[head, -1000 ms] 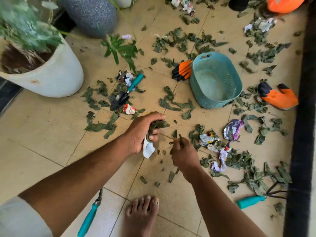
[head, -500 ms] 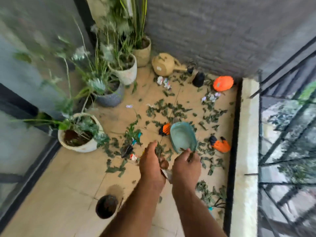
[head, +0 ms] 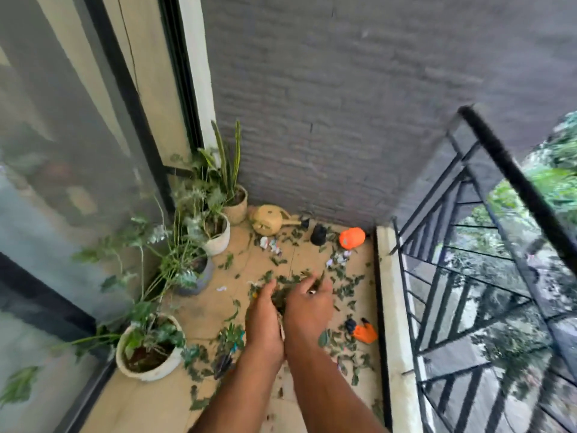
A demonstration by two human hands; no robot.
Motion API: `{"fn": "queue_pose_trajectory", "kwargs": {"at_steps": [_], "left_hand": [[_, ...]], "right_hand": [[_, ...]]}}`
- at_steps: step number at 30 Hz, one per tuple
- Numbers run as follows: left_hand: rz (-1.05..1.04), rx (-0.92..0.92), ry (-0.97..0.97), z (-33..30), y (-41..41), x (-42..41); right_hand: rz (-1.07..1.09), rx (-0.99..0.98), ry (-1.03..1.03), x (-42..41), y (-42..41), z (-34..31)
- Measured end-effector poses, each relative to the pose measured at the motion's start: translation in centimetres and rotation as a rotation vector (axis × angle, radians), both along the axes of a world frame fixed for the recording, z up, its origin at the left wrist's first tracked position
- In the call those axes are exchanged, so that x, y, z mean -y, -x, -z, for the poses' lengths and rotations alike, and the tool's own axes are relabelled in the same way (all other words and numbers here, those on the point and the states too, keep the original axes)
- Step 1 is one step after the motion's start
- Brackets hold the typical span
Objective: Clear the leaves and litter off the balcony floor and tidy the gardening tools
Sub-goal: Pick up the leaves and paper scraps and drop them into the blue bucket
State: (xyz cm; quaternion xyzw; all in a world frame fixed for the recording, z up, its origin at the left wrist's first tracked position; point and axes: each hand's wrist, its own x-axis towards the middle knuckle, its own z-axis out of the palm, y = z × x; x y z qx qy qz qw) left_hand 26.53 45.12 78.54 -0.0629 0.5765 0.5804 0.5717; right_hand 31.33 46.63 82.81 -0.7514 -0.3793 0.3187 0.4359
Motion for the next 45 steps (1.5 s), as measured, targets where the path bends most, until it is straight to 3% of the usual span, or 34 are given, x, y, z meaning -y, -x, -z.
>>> {"fn": "queue_pose_trajectory", "kwargs": {"at_steps": [11,20,28,33,38,42,45], "left_hand": [[0.234,0.015,-0.200,-11.5,-2.4,-1.7],[0.108,-0.185,-0.267,-17.8,-4.2,-3.0],[0.014,-0.303,-0.257,-18.8,-2.9,-1.9],[0.016,-0.499,-0.186,-18.4,-1.1,-0.5],[0.002,-0.564,-0.136,-17.2,0.9,2.8],[-0.083,-0.459,-0.111,-16.7,2.3,6.4],[-0.196,-0.409,-0.108,-16.5,4.1,8.9]], "right_hand": [[-0.151,0.101,-0.329,-2.3,-2.0,-9.0],[-0.297,-0.068,-0.288,-4.3,-3.7,-14.7],[-0.513,-0.125,-0.324,-3.9,-2.8,-16.4],[-0.566,-0.155,-0.283,-3.9,-1.5,-15.8],[-0.568,-0.360,-0.186,-2.7,0.9,-13.5],[-0.599,-0.593,-0.087,-2.4,4.5,-8.7],[-0.691,-0.671,0.001,1.2,5.2,-11.3]]}}
